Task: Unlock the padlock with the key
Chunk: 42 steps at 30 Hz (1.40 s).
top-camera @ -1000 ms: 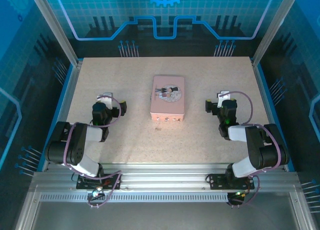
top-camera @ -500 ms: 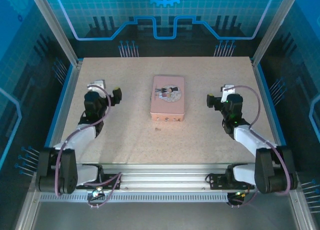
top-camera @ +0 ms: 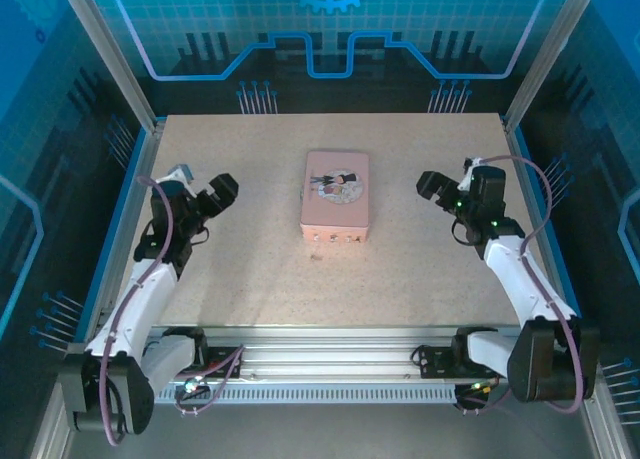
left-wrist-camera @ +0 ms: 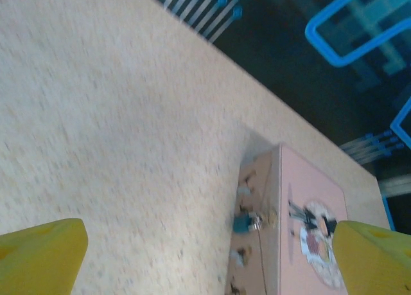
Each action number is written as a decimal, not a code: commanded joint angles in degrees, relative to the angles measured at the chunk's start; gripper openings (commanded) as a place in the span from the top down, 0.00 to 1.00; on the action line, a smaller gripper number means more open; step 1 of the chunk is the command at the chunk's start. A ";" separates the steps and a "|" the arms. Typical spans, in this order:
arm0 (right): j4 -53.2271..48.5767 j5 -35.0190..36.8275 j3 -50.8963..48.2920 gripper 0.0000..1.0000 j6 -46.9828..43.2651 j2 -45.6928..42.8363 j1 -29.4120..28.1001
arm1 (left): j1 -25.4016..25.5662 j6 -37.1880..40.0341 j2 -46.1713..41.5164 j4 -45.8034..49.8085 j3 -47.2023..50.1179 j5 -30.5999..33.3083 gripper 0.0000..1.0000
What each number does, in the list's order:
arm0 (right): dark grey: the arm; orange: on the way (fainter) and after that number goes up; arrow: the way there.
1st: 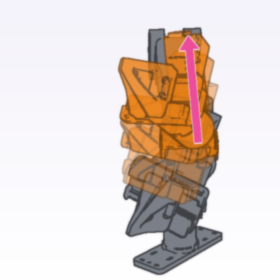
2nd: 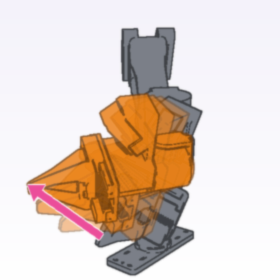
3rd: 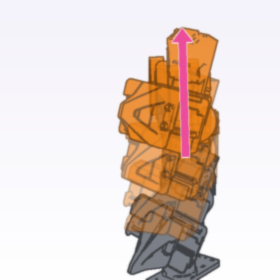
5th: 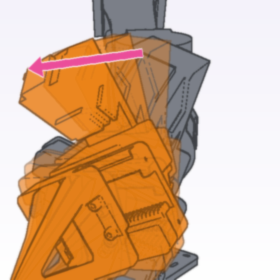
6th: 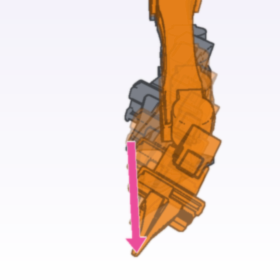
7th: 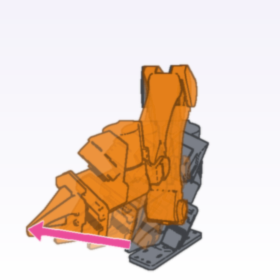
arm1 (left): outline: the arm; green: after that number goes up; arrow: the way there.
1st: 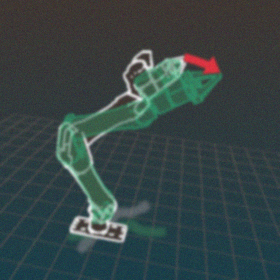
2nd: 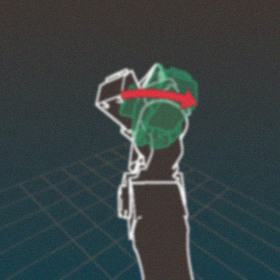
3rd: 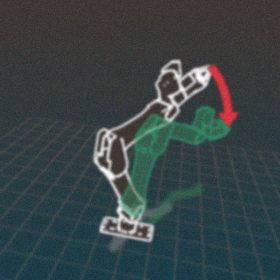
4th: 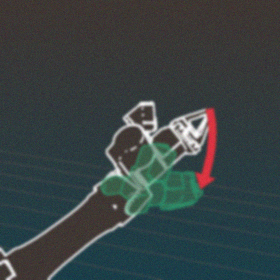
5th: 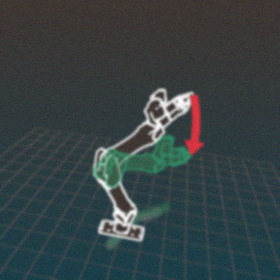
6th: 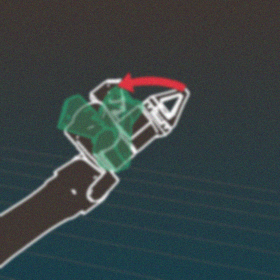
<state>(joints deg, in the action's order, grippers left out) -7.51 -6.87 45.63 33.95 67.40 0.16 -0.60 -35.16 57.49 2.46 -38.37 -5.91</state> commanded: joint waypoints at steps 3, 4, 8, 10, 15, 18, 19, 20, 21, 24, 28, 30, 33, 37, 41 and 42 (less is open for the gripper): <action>-4.10 -10.07 4.41 0.00 1.48 5.87 -1.76 | 6.47 -4.17 5.40 1.98 0.16 -7.13 0.06; -4.24 -9.97 4.47 0.00 1.31 7.13 -2.43 | 7.74 -4.65 6.87 0.96 0.19 -7.11 0.08; -5.73 -10.94 10.27 0.00 0.94 13.73 -4.86 | 12.25 -5.85 13.42 -3.08 -1.06 -8.45 0.13; -6.57 -10.79 13.11 0.00 0.41 16.88 -6.44 | 14.29 -5.71 16.71 -3.43 -2.97 -8.26 0.14; -7.65 -10.96 20.34 0.02 0.82 25.70 -8.97 | 17.46 -6.52 24.96 -6.75 -6.85 -8.63 0.16; -8.64 -11.13 25.15 0.03 1.27 31.12 -10.18 | 18.76 -6.77 29.74 -7.84 -10.18 -9.67 0.16; -8.83 -11.23 26.66 0.04 1.59 32.94 -10.46 | 19.09 -6.69 31.45 -7.58 -11.72 -10.37 0.16; -8.67 -11.15 28.02 0.04 1.88 34.90 -10.74 | 19.36 -6.50 33.07 -7.42 -13.24 -11.22 0.16; -8.85 -11.22 29.24 0.04 1.99 36.41 -11.00 | 19.77 -6.05 34.46 -6.96 -14.42 -11.52 0.16; -11.06 -11.01 34.80 0.05 1.74 41.23 -12.18 | 20.71 -5.46 38.70 -4.70 -18.34 -12.55 0.17; -13.77 -11.61 40.74 0.07 1.48 46.86 -13.30 | 22.46 -6.08 41.19 -4.96 -19.22 -13.34 0.19; -14.71 -11.84 43.21 0.07 1.20 49.06 -14.07 | 23.40 -6.62 41.03 -5.71 -18.74 -13.35 0.19; -16.81 -11.66 47.49 0.08 1.03 52.39 -15.88 | 25.11 -7.67 40.51 -6.36 -18.15 -13.36 0.20; -20.21 -10.38 53.82 0.09 -0.32 56.55 -19.39 | 28.74 -9.13 39.94 -7.59 -17.62 -12.11 0.22; -23.52 -10.17 59.65 0.10 -2.24 59.89 -22.02 | 32.58 -9.96 40.65 -7.97 -18.21 -10.72 0.22; -24.73 -9.15 60.79 0.10 -2.83 60.40 -22.44 | 33.27 -9.93 40.97 -7.85 -18.44 -10.54 0.22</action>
<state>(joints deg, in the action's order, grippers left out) -25.69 -13.72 103.04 32.75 125.97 -18.76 30.11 -43.90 98.21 -2.94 -56.36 -16.75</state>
